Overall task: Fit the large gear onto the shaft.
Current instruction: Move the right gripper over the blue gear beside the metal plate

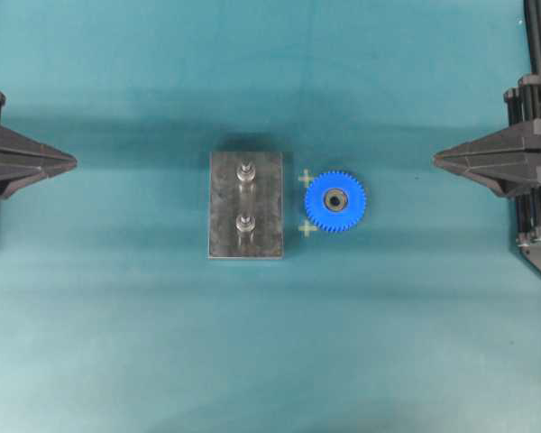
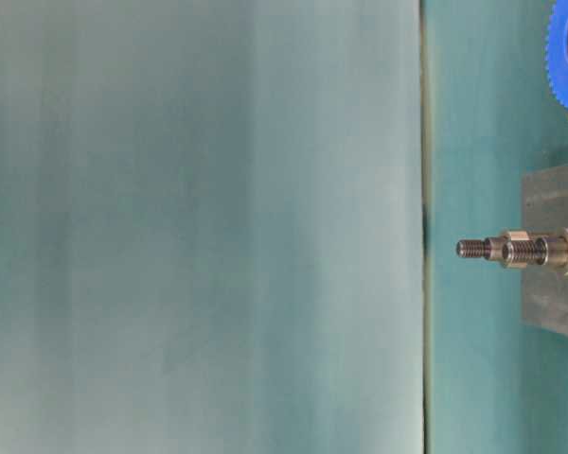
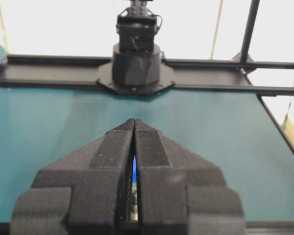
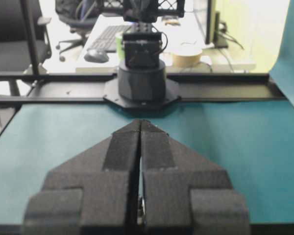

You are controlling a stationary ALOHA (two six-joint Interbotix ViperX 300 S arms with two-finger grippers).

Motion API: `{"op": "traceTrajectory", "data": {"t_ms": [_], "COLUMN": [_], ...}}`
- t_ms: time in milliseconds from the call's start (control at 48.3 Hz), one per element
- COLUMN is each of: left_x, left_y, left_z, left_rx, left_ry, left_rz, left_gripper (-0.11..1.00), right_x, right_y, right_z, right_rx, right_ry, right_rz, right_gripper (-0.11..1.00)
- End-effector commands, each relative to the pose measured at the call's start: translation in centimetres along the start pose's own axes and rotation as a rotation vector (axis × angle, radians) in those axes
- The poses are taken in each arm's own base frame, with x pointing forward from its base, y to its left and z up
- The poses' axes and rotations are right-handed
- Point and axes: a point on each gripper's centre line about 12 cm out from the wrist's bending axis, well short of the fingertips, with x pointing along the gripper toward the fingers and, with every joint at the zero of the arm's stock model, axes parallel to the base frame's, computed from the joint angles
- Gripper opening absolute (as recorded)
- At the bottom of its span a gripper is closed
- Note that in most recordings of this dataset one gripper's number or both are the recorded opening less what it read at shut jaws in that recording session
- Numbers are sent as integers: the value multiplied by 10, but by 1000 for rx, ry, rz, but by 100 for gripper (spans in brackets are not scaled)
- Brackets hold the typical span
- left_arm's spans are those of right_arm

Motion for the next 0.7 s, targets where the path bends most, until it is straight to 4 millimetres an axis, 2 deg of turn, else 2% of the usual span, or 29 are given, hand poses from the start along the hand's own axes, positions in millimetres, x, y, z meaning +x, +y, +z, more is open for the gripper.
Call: {"op": "traceTrajectory", "data": {"t_ms": [0, 62, 166, 352, 684], "left_x": [7, 13, 25, 41, 66], "left_y": [2, 4, 8, 10, 11], "left_z": [3, -1, -5, -19, -57], "left_rx": [-21, -28, -28, -23, -24], "left_ry": [41, 115, 233, 375, 538], "left_rz": [8, 19, 38, 44, 45], "left_gripper": [0, 0, 0, 0, 0], "right_x": [6, 14, 25, 47, 83], "right_y": [-5, -13, -23, -35, -46], "right_z": [7, 6, -9, -26, -100], "right_rx": [13, 112, 250, 277, 303], "right_ry": [-7, 80, 333, 611, 944], "right_rz": [-25, -77, -142, -188, -226], "right_gripper": [1, 1, 1, 1, 1]}}
